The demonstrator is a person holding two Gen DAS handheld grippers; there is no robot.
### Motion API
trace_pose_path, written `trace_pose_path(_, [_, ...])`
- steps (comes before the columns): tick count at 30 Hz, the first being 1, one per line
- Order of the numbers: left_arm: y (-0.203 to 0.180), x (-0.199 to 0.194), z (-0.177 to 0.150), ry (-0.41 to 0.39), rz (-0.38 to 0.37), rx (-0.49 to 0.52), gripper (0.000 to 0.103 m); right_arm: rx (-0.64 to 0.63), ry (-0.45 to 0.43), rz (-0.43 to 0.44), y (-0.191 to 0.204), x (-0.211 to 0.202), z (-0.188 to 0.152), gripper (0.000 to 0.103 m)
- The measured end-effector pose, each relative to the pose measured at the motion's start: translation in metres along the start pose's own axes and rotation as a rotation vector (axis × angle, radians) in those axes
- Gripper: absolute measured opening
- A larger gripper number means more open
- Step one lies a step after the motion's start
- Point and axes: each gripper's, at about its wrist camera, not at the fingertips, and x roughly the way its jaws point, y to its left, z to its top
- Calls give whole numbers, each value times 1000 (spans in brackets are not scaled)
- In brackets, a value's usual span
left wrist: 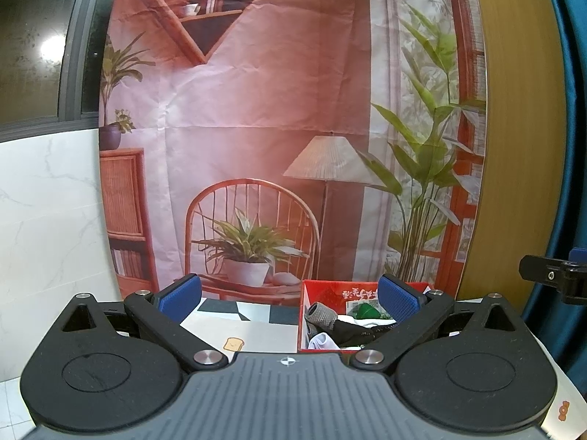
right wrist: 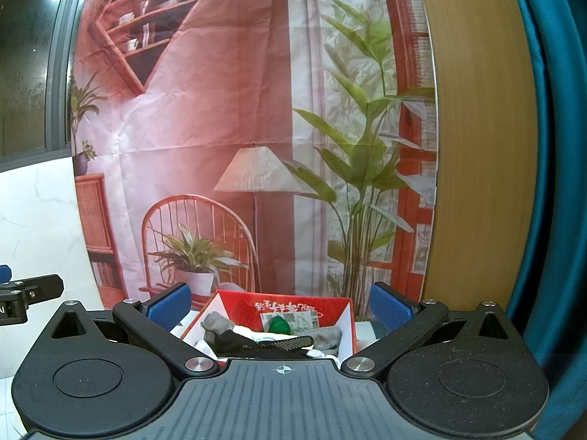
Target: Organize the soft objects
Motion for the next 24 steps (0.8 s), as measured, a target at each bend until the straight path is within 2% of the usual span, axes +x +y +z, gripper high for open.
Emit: trace_pose_path(24, [-2, -1, -1, 0, -1, -1, 103, 2, 6, 1, 0, 1, -3, 103])
